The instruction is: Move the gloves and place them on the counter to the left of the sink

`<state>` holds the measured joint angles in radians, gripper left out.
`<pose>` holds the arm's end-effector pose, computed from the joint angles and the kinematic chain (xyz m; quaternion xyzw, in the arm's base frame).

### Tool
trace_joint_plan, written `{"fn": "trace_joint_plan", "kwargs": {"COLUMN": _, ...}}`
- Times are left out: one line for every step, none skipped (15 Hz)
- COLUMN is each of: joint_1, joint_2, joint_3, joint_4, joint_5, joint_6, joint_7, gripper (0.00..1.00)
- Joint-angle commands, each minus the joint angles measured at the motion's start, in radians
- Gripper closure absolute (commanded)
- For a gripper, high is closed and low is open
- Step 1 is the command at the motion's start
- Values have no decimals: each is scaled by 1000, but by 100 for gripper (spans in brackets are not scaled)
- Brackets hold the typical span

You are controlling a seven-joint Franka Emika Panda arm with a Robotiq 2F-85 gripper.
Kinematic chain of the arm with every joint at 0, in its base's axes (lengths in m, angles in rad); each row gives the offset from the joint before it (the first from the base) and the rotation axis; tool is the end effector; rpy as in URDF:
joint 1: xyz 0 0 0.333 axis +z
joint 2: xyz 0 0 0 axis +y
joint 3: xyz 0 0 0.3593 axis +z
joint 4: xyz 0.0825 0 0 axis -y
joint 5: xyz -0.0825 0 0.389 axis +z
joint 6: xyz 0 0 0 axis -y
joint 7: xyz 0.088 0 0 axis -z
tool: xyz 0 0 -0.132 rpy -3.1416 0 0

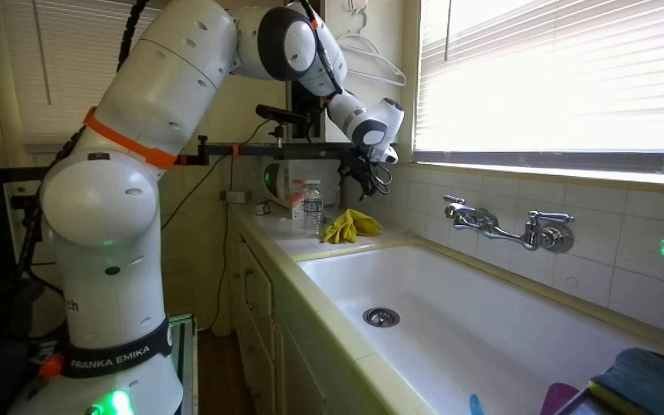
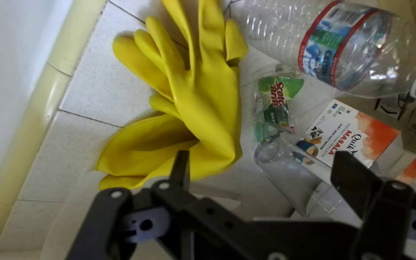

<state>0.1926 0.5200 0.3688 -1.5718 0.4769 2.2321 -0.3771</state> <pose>0.6336 0.3739 0.3931 -0.9122 -0.2865 -0.0505 0.2885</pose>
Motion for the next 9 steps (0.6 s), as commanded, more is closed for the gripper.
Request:
{"fn": "trace_joint_plan", "kwargs": {"joint_1": -5, "joint_2": -35, "joint_3": -37, "joint_4": -34, "joint_5": -43, "joint_6": -53, "joint_7": 60, "gripper": 0}}
{"fn": "trace_joint_plan", "kwargs": {"joint_1": -6, "joint_2": -42, "joint_3": -46, "joint_4": -40, "joint_5": -53, "joint_6": -63, "joint_7": 69, "gripper": 0}}
{"fn": "trace_joint_plan", "kwargs": {"joint_1": -8, "joint_2": -53, "joint_3": -53, "joint_4": -49, "joint_5": -61, "joint_6": -69, "joint_7": 72, "gripper": 0}}
{"fn": "trace_joint_plan", "kwargs": {"joint_1": -10, "joint_2": -62, "joint_3": -61, "joint_4": -59, "joint_5": -66, "joint_6": -70, "joint_7": 83, "gripper": 0}}
{"fn": "trace_joint_plan", "kwargs": {"joint_1": -13, "joint_2": -72, "joint_3": -68, "joint_4": -69, "joint_5": -69, "joint_6": -68, "joint_7": 91, "gripper": 0}}
{"fn": "trace_joint_plan", "kwargs": {"joint_1": -13, "joint_2": -89, "joint_3": -76, "joint_4": -87, "joint_5": -78, "joint_6": -67, "joint_7": 104, "gripper": 0}}
{"fn": "trace_joint_plan", "kwargs": {"joint_1": -14, "joint_2": -107, "joint_3": -83, "joint_4": -103, "joint_5": -89, "joint_6": -81, "joint_7": 112, "gripper": 0}}
{"fn": "trace_joint_plan", "kwargs": {"joint_1": -13, "joint_2": -126, "joint_3": -90, "joint_4": -124, "joint_5": -101, "joint_6": -85, "joint_7": 125, "gripper": 0}}
{"fn": "trace_joint_plan", "kwargs": {"joint_1": -14, "joint_2": -147, "joint_3": -95, "joint_4": -145, "joint_5": -108, "joint_6": -92, "joint_7": 135, "gripper": 0}}
